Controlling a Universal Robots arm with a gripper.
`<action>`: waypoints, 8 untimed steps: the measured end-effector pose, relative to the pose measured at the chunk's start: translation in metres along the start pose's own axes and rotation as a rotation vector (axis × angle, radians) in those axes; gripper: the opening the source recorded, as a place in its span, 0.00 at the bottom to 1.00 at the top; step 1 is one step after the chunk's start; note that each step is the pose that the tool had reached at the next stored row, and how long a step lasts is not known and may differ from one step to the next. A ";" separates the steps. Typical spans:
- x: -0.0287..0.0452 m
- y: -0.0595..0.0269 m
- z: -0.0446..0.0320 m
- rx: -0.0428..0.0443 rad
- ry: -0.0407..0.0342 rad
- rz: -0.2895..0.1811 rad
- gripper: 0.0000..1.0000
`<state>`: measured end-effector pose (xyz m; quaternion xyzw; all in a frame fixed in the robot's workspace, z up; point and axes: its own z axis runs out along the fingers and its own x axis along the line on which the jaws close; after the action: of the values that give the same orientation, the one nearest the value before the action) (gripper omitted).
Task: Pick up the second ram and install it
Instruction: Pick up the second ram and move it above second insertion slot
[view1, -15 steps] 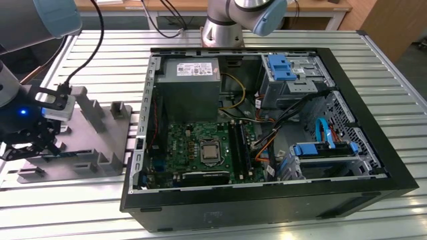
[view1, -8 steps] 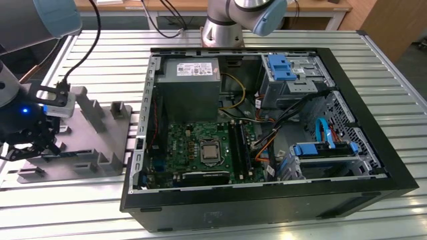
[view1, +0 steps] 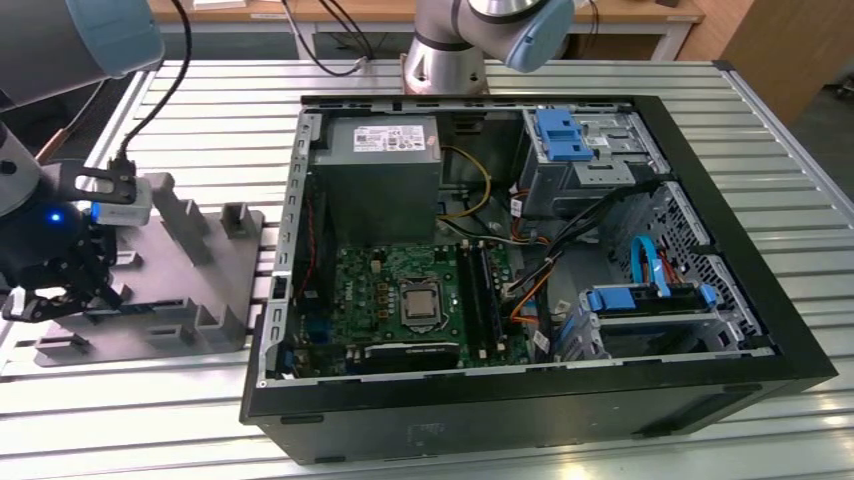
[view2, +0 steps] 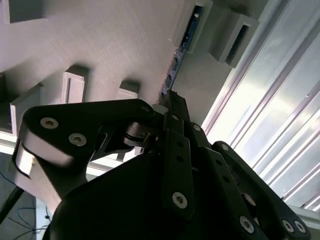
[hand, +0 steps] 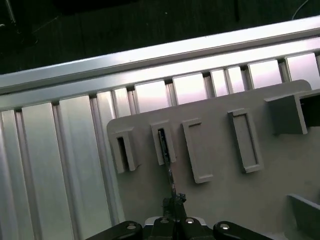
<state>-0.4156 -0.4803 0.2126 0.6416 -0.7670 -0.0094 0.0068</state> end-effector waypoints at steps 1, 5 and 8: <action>0.0000 0.0000 0.0001 0.0000 0.0003 -0.018 0.10; 0.0000 0.0000 0.0008 -0.0003 0.0005 -0.079 0.10; -0.0001 0.0000 0.0013 -0.0006 0.0002 -0.124 0.10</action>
<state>-0.4156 -0.4802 0.2113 0.6878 -0.7258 -0.0100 0.0065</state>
